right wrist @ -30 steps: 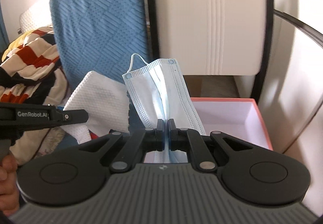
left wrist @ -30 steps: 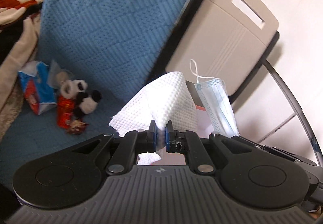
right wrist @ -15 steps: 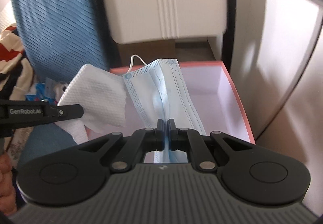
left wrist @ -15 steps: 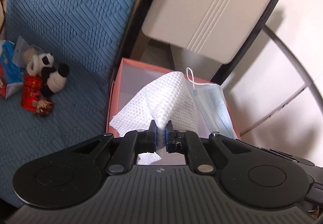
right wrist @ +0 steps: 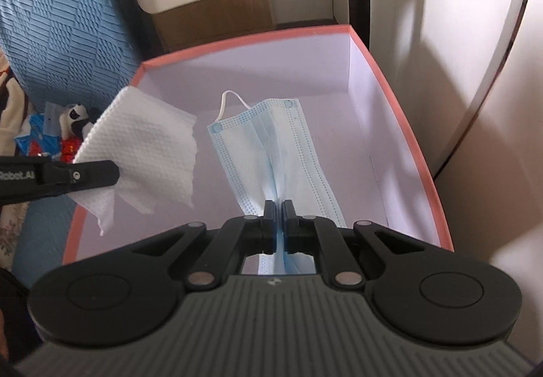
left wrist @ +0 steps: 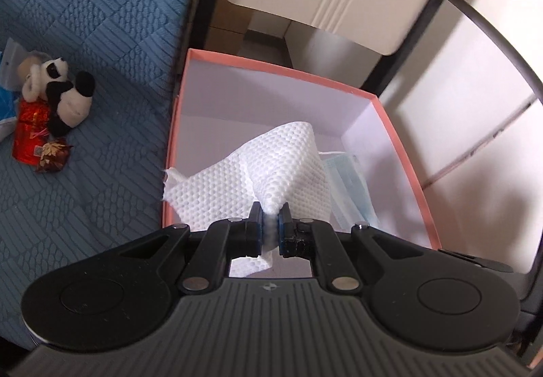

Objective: Organize soft objects
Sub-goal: 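Carry the wipe with the left gripper while the right gripper carries the mask over the pink box, then open the left gripper releasing the wipe while the right gripper releases the mask into the box, then withdraw both open grippers from the pink box back toward the cushion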

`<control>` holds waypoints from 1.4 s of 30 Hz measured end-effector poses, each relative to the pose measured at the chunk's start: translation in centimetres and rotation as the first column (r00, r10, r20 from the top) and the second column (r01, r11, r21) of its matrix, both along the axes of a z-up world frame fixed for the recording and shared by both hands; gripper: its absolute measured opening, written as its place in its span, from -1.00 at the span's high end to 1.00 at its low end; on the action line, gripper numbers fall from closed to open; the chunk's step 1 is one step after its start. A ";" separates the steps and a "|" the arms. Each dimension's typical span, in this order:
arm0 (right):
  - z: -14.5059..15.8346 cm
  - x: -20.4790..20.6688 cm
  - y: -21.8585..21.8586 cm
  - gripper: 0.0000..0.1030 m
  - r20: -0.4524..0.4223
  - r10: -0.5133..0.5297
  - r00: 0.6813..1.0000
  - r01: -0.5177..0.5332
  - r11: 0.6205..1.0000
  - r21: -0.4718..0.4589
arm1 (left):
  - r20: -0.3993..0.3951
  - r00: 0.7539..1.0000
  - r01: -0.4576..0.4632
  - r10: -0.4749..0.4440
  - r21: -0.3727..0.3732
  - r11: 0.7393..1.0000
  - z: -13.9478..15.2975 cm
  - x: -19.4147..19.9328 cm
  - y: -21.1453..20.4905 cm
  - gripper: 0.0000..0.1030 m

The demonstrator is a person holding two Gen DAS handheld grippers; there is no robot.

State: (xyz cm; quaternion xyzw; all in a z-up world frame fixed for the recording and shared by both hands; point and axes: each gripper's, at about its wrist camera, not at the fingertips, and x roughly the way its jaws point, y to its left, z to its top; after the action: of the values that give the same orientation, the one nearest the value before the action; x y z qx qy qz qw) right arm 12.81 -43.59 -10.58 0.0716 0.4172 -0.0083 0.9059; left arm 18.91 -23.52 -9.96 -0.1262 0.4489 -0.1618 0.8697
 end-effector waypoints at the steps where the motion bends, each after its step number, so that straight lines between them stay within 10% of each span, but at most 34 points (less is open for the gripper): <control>1: -0.1 0.0 -0.1 0.82 -0.002 -0.003 1.000 0.003 1.000 0.000 | 0.002 1.000 0.005 -0.005 0.006 1.000 0.0 -0.1 -0.2 0.80; 5: 0.6 -1.0 -0.5 0.74 0.010 -0.010 1.000 0.010 1.000 0.001 | 0.027 0.999 0.016 -0.016 0.024 1.000 0.6 -0.4 -0.7 0.76; 10: 1.8 -2.0 -0.3 0.13 0.046 -0.022 0.999 0.022 1.000 -0.009 | 0.055 0.998 0.008 -0.009 0.024 1.000 2.2 -0.6 -0.4 0.03; 28: 9.5 -5.7 5.9 0.11 0.217 0.045 0.975 -0.045 0.999 -0.006 | 0.312 0.950 0.004 -0.006 0.007 1.000 12.0 -5.9 5.3 0.02; 42: 10.8 -8.2 12.5 0.11 0.280 0.138 0.950 -0.127 0.990 -0.058 | 0.404 0.912 -0.074 0.071 -0.010 0.997 12.6 -9.8 13.6 0.02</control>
State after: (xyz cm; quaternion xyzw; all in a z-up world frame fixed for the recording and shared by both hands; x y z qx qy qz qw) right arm 4.61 -31.09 0.23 0.0261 0.2867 0.0545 0.9561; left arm 9.14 -9.93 2.68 -0.1042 0.2549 -0.1508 0.9494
